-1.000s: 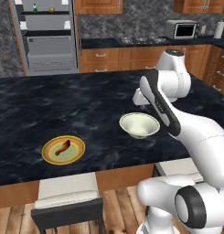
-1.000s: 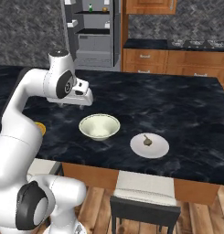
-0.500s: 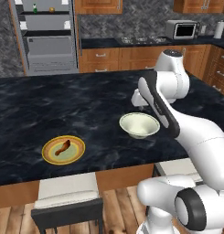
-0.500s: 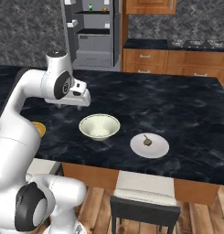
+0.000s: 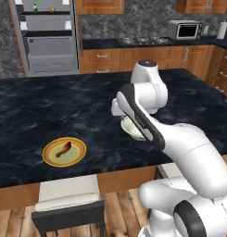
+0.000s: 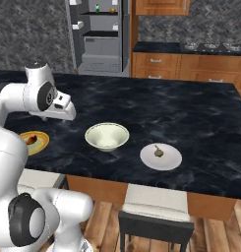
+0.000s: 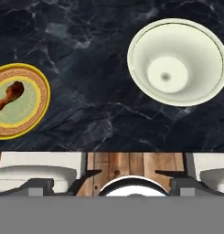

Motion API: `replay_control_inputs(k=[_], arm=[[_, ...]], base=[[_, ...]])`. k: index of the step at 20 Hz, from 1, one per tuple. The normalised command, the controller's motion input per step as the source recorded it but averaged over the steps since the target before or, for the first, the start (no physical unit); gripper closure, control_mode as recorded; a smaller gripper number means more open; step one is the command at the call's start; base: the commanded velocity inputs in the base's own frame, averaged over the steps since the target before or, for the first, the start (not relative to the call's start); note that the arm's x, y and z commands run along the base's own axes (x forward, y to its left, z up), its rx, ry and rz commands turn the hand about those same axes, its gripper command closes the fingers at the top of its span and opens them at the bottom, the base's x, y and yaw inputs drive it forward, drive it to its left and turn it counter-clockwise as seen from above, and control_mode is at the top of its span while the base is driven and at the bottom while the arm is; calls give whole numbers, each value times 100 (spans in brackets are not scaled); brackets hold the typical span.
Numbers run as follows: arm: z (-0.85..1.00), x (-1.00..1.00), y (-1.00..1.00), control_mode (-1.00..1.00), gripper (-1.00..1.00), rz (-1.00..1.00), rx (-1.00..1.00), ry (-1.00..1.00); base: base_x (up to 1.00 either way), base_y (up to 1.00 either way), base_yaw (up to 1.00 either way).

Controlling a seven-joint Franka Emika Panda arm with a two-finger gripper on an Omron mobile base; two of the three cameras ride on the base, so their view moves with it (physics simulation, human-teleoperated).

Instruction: Pick the chicken drumstick and garlic from their plates and place them in the bowl. Then put the bowl in the fridge.

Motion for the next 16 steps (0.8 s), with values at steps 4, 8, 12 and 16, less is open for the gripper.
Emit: replay_control_inputs(k=[4, 8, 12, 16], arm=[[-36, 0, 69, -100, -100, -15, 8, 22], [-27, 0, 67, -100, -100, -10, 23, 13], [-27, 7, 61, -100, -100, -10, 15, 14], [-44, 6, 64, -100, -100, -21, 1, 2]], base=[[0, 0, 0], [0, 0, 0], [0, 0, 0], [0, 0, 0]])
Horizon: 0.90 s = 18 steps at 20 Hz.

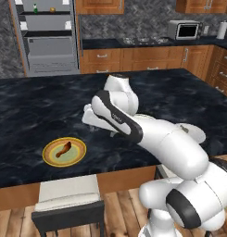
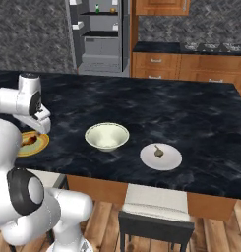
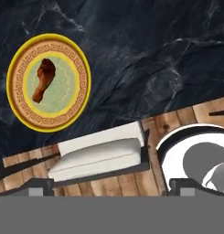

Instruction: Pick the chicken drumstick and garlic from their plates and place them in the bowl. Then put the bowl in the fridge.

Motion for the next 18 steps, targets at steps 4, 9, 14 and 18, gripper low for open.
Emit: replay_control_inputs(k=[4, 9, 14, 18], arm=[[-39, 19, 61, -100, -100, -22, 0, 2], [-41, 25, 54, -100, -100, -26, 0, 6], [-40, 37, 44, -100, -100, -21, 0, 11], [-29, 38, 41, -100, -100, -6, -8, 1]], base=[[0, 0, 0], [0, 0, 0], [0, 0, 0], [0, 0, 0]])
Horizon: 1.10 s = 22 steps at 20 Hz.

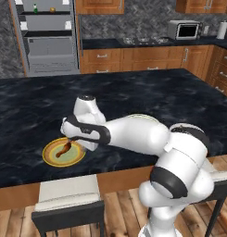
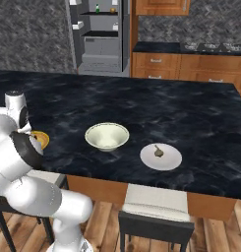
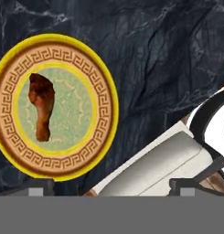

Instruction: Pick the chicken drumstick and garlic from their plates and place them in the bowl. Then put the bowl in the fridge.

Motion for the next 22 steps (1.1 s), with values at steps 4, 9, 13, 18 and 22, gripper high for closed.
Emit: replay_control_inputs(k=[4, 9, 13, 18, 22], arm=[[-22, 36, 28, -100, -100, 0, -9, 0], [-30, 40, 8, -100, -100, 5, -13, -1], [-24, 52, 1, -100, -100, 4, -11, 4], [-28, 51, 13, -100, -100, 1, -6, 19], [-28, 47, 27, -100, -100, 0, 0, 17]], base=[[0, 0, 0], [0, 0, 0], [0, 0, 0], [0, 0, 0], [0, 0, 0]])
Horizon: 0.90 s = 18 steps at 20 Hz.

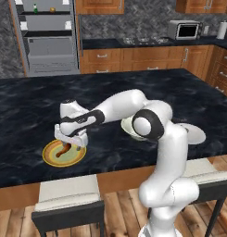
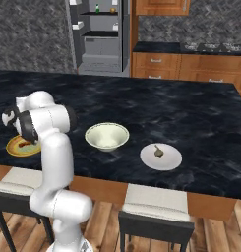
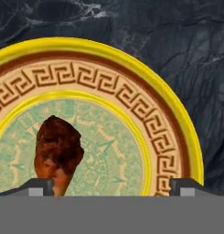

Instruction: Pick the chicken drumstick and garlic from their plates and place them in the bowl. Then put the bowl in the fridge.

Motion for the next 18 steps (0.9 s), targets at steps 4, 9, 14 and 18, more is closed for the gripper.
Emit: replay_control_inputs(k=[4, 9, 14, 18], arm=[[-19, 42, 34, -100, -100, 0, 0, 8], [-26, 19, 27, -100, -100, 0, -6, 1], [-36, 5, 2, -100, -100, 0, -11, -7], [-37, 13, -15, -100, -100, -3, -8, -4]], base=[[0, 0, 0], [0, 0, 0], [0, 0, 0], [0, 0, 0]])
